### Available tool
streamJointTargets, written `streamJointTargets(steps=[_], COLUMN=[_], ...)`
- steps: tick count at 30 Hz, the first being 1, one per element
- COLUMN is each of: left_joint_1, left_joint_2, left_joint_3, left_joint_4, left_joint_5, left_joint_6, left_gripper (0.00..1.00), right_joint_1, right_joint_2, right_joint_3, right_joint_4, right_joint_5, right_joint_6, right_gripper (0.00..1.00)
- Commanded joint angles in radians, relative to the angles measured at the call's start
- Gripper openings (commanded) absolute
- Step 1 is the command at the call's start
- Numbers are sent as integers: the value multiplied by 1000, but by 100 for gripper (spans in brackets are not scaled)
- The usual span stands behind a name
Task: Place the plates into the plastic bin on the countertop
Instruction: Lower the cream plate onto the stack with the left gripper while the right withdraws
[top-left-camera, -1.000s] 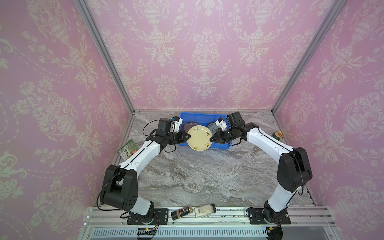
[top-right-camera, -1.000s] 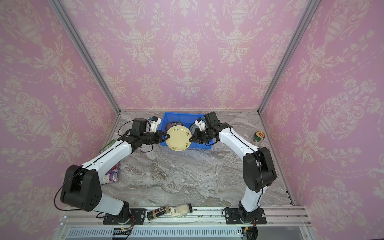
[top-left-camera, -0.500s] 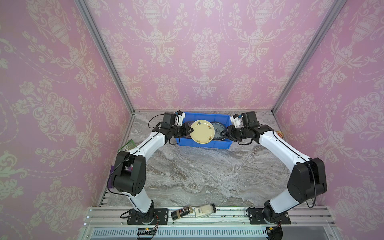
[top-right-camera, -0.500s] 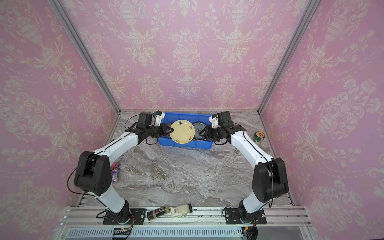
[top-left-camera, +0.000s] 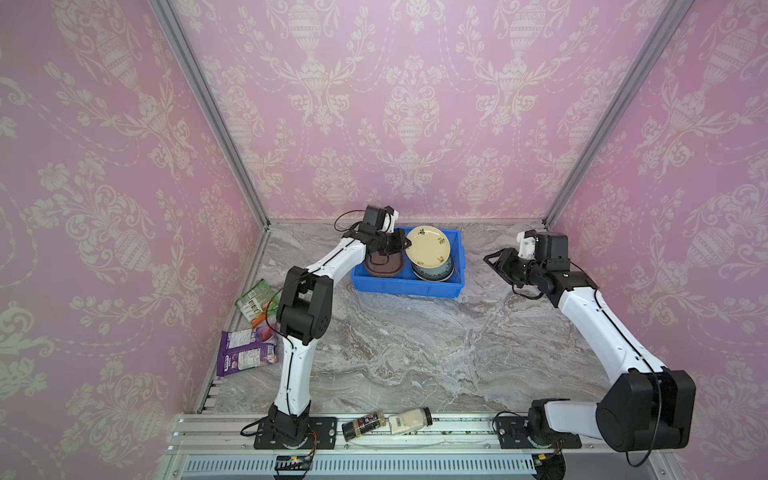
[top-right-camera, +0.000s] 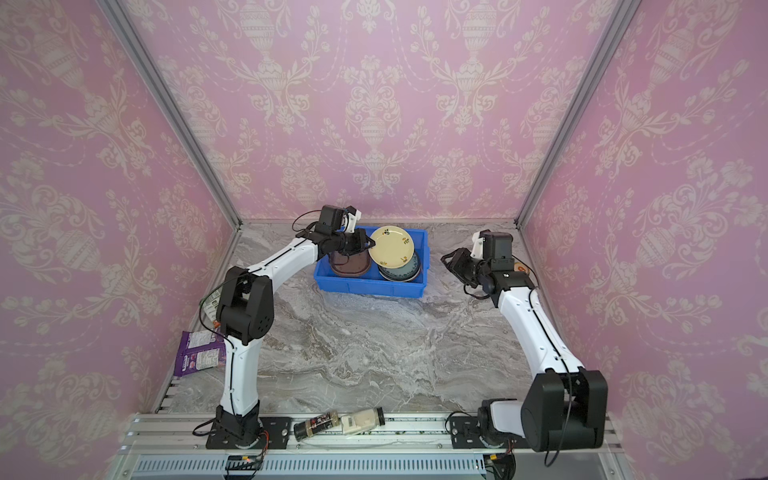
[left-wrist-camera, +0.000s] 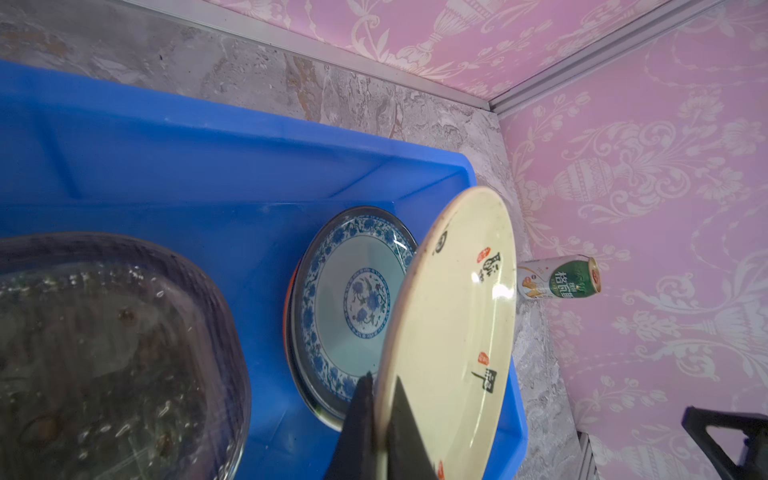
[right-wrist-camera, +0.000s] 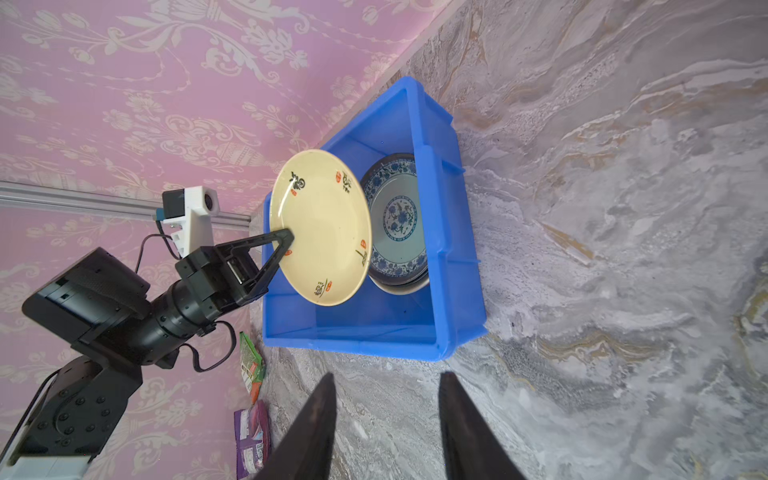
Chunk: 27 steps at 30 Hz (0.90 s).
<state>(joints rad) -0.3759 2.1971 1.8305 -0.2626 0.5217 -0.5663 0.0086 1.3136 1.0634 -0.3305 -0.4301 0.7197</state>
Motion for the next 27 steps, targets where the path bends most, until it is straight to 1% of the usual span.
streamJointTargets(steps=[1,7,15,24,27], left_joint_1=[-13,-26,-46,-56,-65], left_joint_2=[46,119,179,211,207], left_joint_3=[82,158,234,266,273], left_joint_4=[-68,-99,-155,-188,-199], left_joint_5=[-42,-50,-62,-73,-80], left_joint_6=[-3,-3,16,28,55], left_gripper=[0,0,0,0,12], right_joint_1=[-7,-12,-19,-19,-19], right_joint_2=[-20,-25,-16,-16,-14], right_joint_3=[-32,-50,-62,-63,-65], right_joint_4=[17,28,40,47,53], right_joint_5=[-7,-21,-30,-33,-42], right_joint_6=[12,10,7,9,14], right_gripper=[42,42,42,43,43])
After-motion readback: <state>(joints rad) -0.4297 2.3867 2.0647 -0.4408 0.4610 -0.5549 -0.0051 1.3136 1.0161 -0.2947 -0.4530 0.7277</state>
